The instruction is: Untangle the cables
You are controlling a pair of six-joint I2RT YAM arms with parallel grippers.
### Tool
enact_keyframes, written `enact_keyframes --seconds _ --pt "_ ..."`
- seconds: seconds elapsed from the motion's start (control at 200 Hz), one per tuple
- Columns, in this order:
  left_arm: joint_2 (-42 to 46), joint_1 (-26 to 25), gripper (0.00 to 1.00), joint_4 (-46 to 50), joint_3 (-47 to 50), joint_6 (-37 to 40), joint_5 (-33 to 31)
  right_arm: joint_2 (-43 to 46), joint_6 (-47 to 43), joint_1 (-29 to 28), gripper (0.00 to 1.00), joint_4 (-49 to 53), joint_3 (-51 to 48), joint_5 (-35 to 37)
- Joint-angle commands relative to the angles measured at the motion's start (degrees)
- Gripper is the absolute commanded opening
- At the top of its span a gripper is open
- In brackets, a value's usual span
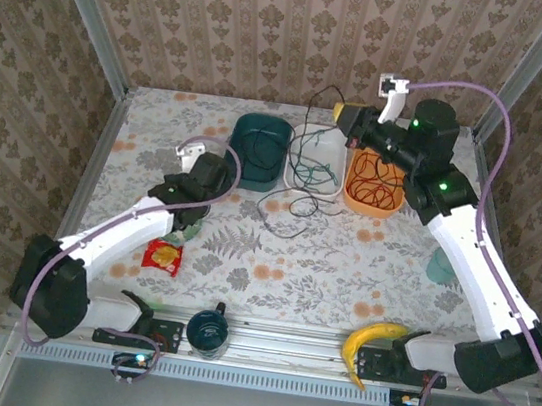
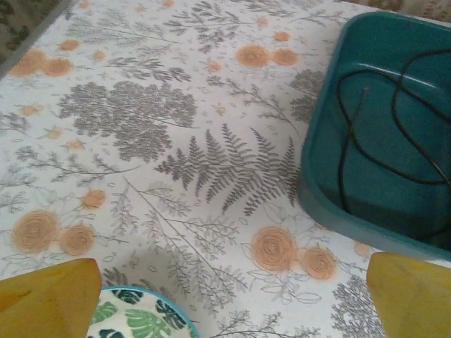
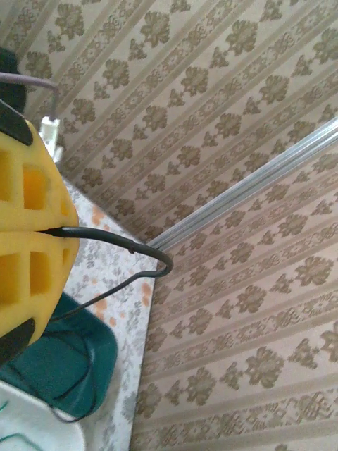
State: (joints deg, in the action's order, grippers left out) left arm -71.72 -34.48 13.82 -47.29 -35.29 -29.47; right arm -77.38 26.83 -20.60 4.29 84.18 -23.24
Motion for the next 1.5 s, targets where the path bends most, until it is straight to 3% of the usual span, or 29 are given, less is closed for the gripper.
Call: enact_keyframes --seconds 0.0,0.105,0.31,0.48,0.695,0.875,0.97,1.065,1.14,1.455,1.495 --pt "2.47 -0.50 0.97 -12.66 3.74 9.46 15.29 0.19 1.08 -0.67 0.00 -5.34 3.27 -1.55" --pt "2.74 -1.38 0.97 -18.32 4.97 17.39 29.00 0.78 0.77 -0.67 0.00 -4.38 2.85 -1.28" --pt "-1.85 -4.70 0.95 -18.74 2.21 30.64 43.00 2.46 2.22 -0.58 0.00 -3.15 0.95 -2.63" --pt "-8.80 -7.53 0.92 -19.74 -0.48 38.29 40.34 4.35 4.28 0.07 0.00 -1.87 0.45 -5.44" --pt "-17.33 -11.03 0.92 -33.99 -1.45 43.55 29.31 6.96 8.06 2.20 0.00 -1.42 -0.35 -11.30" --pt "-22.54 -12.67 0.77 -41.34 -3.75 45.63 23.95 8.54 10.45 3.29 0.00 -1.71 -2.11 -14.83" --pt "-23.52 -12.56 0.59 -43.82 -3.86 45.24 23.74 9.38 10.69 4.15 0.00 -0.99 -3.05 -15.20" --pt "-23.57 -12.22 0.23 -43.77 -4.37 44.04 25.65 9.98 11.29 5.39 0.00 -0.92 -4.14 -15.25" --pt "-22.58 -11.91 0.00 -42.45 -4.65 42.38 27.72 10.35 11.78 6.60 0.00 -0.90 -5.01 -15.15" --pt "-13.67 -9.03 0.00 -39.93 -1.32 32.98 36.48 11.17 14.15 10.66 0.00 -1.95 -9.65 -15.09" --pt "-13.39 -8.98 0.10 -38.89 -1.13 33.23 36.93 11.12 13.85 10.75 0.00 -1.69 -9.74 -15.61"
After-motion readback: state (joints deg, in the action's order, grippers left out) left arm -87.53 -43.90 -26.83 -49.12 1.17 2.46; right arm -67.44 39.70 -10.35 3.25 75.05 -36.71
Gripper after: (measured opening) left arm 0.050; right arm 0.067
